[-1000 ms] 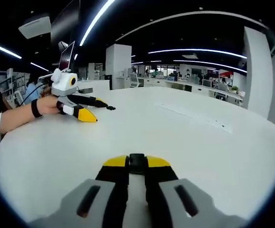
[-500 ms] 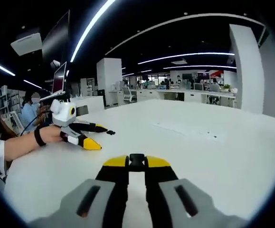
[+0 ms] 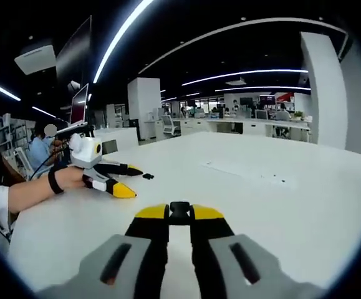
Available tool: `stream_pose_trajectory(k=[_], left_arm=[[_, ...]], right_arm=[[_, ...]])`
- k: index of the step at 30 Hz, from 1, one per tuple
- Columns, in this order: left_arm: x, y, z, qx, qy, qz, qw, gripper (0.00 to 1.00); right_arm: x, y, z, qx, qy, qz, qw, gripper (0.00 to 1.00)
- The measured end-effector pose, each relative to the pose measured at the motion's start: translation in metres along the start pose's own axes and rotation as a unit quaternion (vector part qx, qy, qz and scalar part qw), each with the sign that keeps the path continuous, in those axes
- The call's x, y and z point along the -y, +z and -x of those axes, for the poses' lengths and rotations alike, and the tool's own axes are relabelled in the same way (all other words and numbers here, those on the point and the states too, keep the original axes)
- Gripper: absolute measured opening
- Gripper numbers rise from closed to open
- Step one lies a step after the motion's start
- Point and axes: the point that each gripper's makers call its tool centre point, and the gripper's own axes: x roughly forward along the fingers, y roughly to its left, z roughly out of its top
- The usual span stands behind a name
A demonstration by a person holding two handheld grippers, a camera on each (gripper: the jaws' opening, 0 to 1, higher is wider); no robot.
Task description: Snap the two parts of the plastic buckle together until the buckle closes and remains connected.
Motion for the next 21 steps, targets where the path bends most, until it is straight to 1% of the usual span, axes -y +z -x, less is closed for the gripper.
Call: stream_pose_trajectory(k=[6, 12, 16, 21], left_arm=[[0.001, 0.001, -0.003, -0.002, 0.0, -0.001, 1.0, 0.67], [-0.005, 0.002, -0.004, 0.0, 0.005, 0.002, 1.0, 0.67], [-0.002, 0.002, -0.006, 0.001, 0.002, 0.001, 1.0, 0.66], [-0.007, 0.004, -0.01, 0.001, 0.002, 0.002, 1.0, 0.66]], right_arm=[[-0.002, -0.009, -0.005, -0.014, 0.008, -0.001, 0.9999, 0.11], [-0.001, -0.01, -0.006, -0.014, 0.009, 0.004, 0.9999, 0.11], [-0.002, -0.011, -0.006, -0.013, 0.009, 0.01, 0.9998, 0.11], [-0.003, -0.015, -0.007, -0.021, 0.011, 0.014, 0.9996, 0.11]])
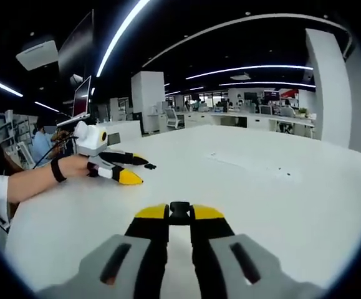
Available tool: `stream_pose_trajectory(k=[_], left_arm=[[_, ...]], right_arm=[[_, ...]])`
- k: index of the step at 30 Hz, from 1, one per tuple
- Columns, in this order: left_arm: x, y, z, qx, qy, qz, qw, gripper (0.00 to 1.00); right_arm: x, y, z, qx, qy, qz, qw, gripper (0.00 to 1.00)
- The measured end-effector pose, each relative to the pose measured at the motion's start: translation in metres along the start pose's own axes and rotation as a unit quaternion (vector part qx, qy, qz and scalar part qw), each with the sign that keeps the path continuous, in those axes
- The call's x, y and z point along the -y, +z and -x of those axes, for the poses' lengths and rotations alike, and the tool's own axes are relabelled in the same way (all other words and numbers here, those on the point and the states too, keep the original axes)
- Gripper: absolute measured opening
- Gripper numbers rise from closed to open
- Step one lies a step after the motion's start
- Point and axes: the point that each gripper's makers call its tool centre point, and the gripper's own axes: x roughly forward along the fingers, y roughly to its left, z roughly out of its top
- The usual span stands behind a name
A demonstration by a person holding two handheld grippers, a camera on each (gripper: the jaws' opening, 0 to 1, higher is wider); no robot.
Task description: Snap the two parts of the plastic buckle together until the buckle closes and remains connected.
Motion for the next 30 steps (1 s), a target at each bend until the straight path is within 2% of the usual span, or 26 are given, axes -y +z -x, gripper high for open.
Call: stream_pose_trajectory(k=[5, 8, 15, 20, 22, 26, 30], left_arm=[[-0.007, 0.004, -0.008, 0.004, -0.008, -0.004, 0.9999, 0.66], [-0.013, 0.006, -0.013, 0.009, -0.005, -0.003, 0.9999, 0.61], [-0.008, 0.005, -0.014, 0.013, -0.012, -0.004, 0.9998, 0.6], [-0.004, 0.005, -0.013, 0.014, -0.015, -0.005, 0.9998, 0.52], [-0.004, 0.004, -0.012, 0.015, -0.014, -0.005, 0.9998, 0.52], [-0.003, 0.004, -0.011, 0.014, -0.015, -0.005, 0.9998, 0.51], [-0.001, 0.003, -0.009, 0.014, -0.018, -0.006, 0.9997, 0.48]], right_arm=[[-0.004, 0.001, 0.0, 0.003, 0.006, 0.011, 0.9999, 0.11], [-0.006, 0.002, 0.0, 0.004, 0.008, 0.013, 0.9999, 0.11], [-0.006, 0.002, 0.001, 0.008, 0.008, 0.015, 0.9998, 0.11], [-0.008, 0.002, 0.002, 0.009, 0.009, 0.017, 0.9998, 0.11], [-0.014, 0.004, 0.003, 0.018, 0.027, 0.025, 0.9992, 0.11], [-0.011, 0.005, 0.003, 0.018, 0.021, 0.028, 0.9992, 0.11], [-0.018, 0.007, 0.003, 0.029, 0.039, 0.033, 0.9983, 0.11]])
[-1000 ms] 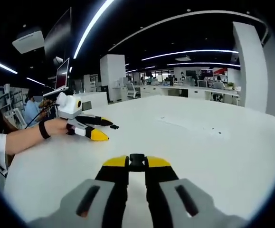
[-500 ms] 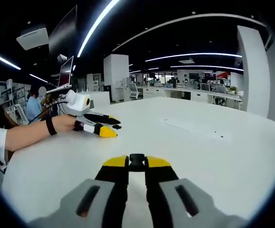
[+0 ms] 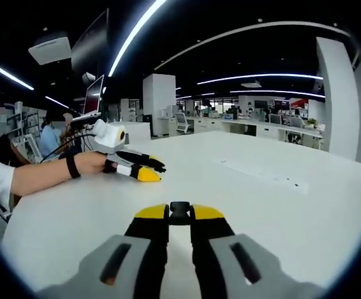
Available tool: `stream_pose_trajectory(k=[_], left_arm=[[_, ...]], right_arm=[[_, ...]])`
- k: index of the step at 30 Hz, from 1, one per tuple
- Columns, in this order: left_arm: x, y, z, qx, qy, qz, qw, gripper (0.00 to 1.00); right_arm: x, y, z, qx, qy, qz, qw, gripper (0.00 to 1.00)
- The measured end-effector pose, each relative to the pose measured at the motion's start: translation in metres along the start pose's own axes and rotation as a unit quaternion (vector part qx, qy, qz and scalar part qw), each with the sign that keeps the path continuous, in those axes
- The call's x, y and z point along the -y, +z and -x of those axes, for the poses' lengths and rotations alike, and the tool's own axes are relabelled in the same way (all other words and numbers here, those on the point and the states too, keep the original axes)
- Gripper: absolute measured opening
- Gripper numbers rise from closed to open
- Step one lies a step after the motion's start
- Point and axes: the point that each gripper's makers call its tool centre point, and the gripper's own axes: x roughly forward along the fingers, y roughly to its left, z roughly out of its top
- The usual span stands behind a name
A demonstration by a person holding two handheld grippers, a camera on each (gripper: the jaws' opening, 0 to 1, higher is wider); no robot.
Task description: Snap the two parts of the plastic buckle together until the buckle closes and remains connected.
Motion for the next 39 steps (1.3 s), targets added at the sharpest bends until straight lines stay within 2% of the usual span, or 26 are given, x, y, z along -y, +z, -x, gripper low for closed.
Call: stream_pose_trajectory(k=[14, 20, 23, 32, 35, 39], left_arm=[[0.0039, 0.0011, 0.003, 0.002, -0.024, -0.008, 0.9997, 0.3], [0.0034, 0.0019, 0.0028, 0.004, -0.022, -0.007, 0.9997, 0.28], [0.0054, 0.0013, 0.0036, 0.002, -0.027, -0.009, 0.9996, 0.22], [0.0033, 0.0009, 0.0037, 0.0, -0.017, -0.006, 0.9998, 0.2], [0.0053, 0.0002, 0.0042, -0.002, -0.022, -0.008, 0.9997, 0.13], [0.0059, -0.0001, 0.0047, -0.003, -0.023, -0.008, 0.9997, 0.13]], right_arm=[[0.002, -0.0038, -0.0019, -0.008, -0.005, 0.012, 0.9999, 0.11], [0.0006, -0.0045, -0.0029, -0.009, -0.002, 0.015, 0.9998, 0.11], [-0.0011, -0.0036, -0.0029, -0.009, -0.002, 0.02, 0.9998, 0.11], [-0.0028, -0.0034, -0.0031, -0.008, 0.001, 0.021, 0.9998, 0.11], [-0.0034, -0.0019, -0.0028, -0.006, 0.001, 0.021, 0.9998, 0.11], [-0.0034, -0.0007, -0.0032, -0.004, 0.003, 0.02, 0.9998, 0.11]])
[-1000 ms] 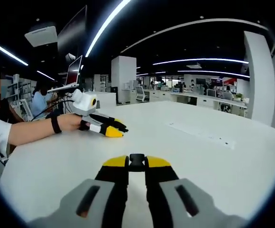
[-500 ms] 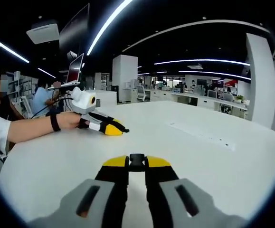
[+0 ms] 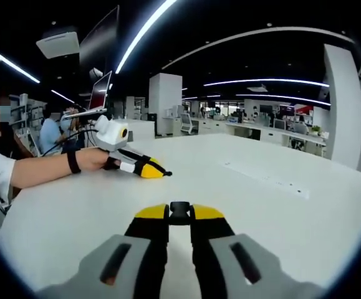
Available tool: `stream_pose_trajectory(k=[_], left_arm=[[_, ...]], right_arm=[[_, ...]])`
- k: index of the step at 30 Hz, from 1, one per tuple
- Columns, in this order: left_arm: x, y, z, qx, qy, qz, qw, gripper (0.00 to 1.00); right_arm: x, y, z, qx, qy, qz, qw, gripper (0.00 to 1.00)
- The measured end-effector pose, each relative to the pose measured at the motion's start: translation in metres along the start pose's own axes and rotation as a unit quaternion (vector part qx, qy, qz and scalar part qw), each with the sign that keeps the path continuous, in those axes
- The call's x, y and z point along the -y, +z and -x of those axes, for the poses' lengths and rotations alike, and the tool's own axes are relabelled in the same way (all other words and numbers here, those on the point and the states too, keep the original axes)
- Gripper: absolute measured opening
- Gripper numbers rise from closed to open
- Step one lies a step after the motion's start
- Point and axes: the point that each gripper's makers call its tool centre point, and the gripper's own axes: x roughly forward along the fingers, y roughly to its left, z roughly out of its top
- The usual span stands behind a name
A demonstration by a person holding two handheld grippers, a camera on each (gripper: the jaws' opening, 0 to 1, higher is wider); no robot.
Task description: Snap the two parts of the plastic buckle together until the buckle closes and remains connected.
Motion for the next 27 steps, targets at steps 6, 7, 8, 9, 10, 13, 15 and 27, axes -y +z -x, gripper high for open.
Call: stream_pose_trajectory(k=[6, 7, 8, 9, 10, 13, 15, 27], left_arm=[[-0.0027, 0.0011, -0.0001, -0.007, 0.012, -0.012, 0.9998, 0.13], [-0.0033, 0.0005, 0.0, -0.011, 0.015, -0.003, 0.9998, 0.12], [-0.0032, 0.0008, -0.0004, -0.009, 0.012, -0.011, 0.9998, 0.12], [-0.003, 0.0008, -0.0004, -0.01, 0.012, -0.011, 0.9998, 0.12], [-0.0032, 0.001, -0.0003, -0.011, 0.013, -0.008, 0.9998, 0.12], [-0.0025, 0.0008, 0.0001, -0.012, 0.012, -0.008, 0.9998, 0.12], [-0.002, 0.0007, 0.0003, -0.012, 0.009, -0.006, 0.9999, 0.12], [0.0027, 0.0013, 0.0004, -0.011, 0.019, -0.019, 0.9996, 0.1]], right_arm=[[0.0008, -0.0002, 0.001, -0.001, -0.004, 0.004, 1.0, 0.11], [0.0013, -0.0007, 0.0012, -0.002, -0.005, 0.005, 1.0, 0.11], [0.0022, -0.0009, 0.0012, -0.002, -0.006, 0.005, 1.0, 0.11], [0.0024, -0.0009, 0.0012, -0.002, -0.006, 0.006, 1.0, 0.11], [0.0028, -0.0008, 0.001, -0.002, -0.006, 0.005, 1.0, 0.11], [0.0023, -0.0009, 0.0007, -0.004, -0.005, 0.006, 1.0, 0.11], [0.0025, -0.0008, 0.0005, -0.003, -0.005, 0.006, 1.0, 0.11], [0.0091, 0.0051, 0.0042, 0.006, -0.027, -0.004, 0.9996, 0.11]])
